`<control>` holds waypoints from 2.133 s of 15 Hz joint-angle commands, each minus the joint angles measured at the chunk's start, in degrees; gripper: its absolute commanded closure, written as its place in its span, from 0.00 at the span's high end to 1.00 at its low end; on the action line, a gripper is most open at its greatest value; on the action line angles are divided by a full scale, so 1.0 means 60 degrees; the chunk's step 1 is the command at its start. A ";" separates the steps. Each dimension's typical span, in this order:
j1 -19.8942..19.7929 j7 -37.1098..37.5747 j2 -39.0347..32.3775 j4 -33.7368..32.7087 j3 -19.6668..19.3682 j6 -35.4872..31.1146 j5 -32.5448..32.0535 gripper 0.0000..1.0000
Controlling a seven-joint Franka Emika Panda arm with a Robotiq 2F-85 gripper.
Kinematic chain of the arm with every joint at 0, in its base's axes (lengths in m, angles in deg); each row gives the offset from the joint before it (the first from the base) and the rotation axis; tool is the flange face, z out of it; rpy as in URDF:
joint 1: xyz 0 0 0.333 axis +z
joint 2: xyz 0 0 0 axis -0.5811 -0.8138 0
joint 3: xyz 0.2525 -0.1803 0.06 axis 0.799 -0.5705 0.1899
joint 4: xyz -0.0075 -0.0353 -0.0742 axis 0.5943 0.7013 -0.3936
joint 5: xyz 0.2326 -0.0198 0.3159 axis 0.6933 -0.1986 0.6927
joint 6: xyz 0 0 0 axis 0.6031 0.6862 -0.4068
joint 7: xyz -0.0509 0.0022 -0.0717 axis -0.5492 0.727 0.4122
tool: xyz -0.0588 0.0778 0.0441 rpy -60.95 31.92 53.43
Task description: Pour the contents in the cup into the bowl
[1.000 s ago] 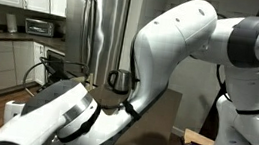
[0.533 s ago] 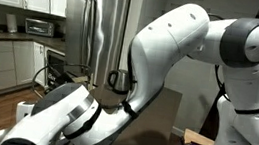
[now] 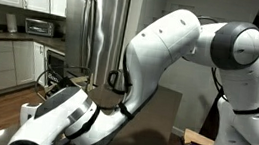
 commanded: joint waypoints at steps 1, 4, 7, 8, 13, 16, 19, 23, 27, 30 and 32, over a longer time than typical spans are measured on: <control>-0.0065 0.0237 -0.0053 -0.0148 0.0040 0.0038 -0.0572 0.55; -0.0033 0.0288 -0.0021 -0.0158 0.0040 0.0120 -0.0859 0.55; -0.0031 0.0250 0.0039 -0.0109 0.0058 0.0176 -0.0991 0.55; -0.0024 0.0254 0.0072 -0.0087 0.0063 0.0204 -0.0993 0.55; 0.0012 0.0321 0.0270 0.0068 0.0097 0.0392 -0.1150 0.55; 0.0026 0.0403 0.0434 0.0180 0.0151 0.0554 -0.1221 0.55; 0.0050 0.0451 0.0596 0.0243 0.0193 0.0708 -0.1249 0.55; 0.0100 0.0454 0.0830 0.0301 0.0248 0.0944 -0.1349 0.55; 0.0148 0.0520 0.0956 0.0358 0.0284 0.1032 -0.1567 0.55; 0.0186 0.0667 0.0901 0.0380 0.0290 0.1124 -0.1867 0.55; 0.0201 0.0811 0.0882 0.0444 0.0294 0.1206 -0.2095 0.55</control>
